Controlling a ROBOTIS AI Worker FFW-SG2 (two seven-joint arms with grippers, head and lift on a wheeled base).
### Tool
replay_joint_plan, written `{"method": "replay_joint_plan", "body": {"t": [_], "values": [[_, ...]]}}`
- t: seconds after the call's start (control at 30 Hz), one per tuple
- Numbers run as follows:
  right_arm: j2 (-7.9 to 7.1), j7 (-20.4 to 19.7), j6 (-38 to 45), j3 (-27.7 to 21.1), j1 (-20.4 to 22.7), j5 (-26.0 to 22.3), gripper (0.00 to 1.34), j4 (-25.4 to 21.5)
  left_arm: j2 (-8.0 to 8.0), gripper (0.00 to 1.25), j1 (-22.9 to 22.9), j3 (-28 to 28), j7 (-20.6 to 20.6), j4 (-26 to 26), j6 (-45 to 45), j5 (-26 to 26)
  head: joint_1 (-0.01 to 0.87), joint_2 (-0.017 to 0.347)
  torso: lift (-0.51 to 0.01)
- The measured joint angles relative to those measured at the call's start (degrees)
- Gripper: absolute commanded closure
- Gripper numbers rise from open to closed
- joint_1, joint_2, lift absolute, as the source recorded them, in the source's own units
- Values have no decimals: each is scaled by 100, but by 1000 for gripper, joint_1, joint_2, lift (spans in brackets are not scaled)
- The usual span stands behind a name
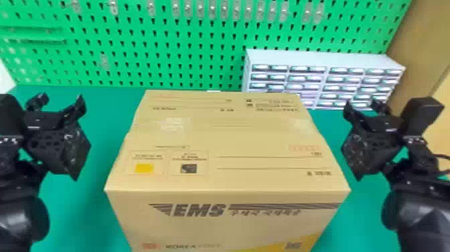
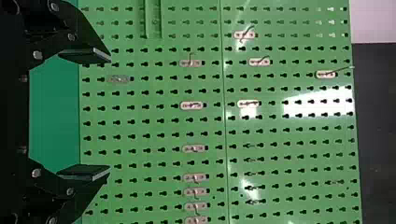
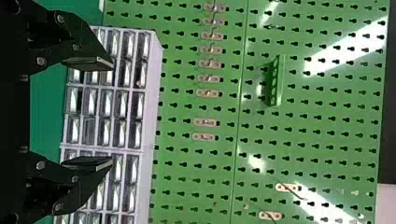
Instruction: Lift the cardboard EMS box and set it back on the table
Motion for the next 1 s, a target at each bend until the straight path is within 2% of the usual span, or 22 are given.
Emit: {"method": "replay_joint_plan", "body": {"t": [1.0], "values": [[9,0,-155,-62,29,-23,533,39,0,415,-1,6,0,1,-9,2,678,-14,-95]]}}
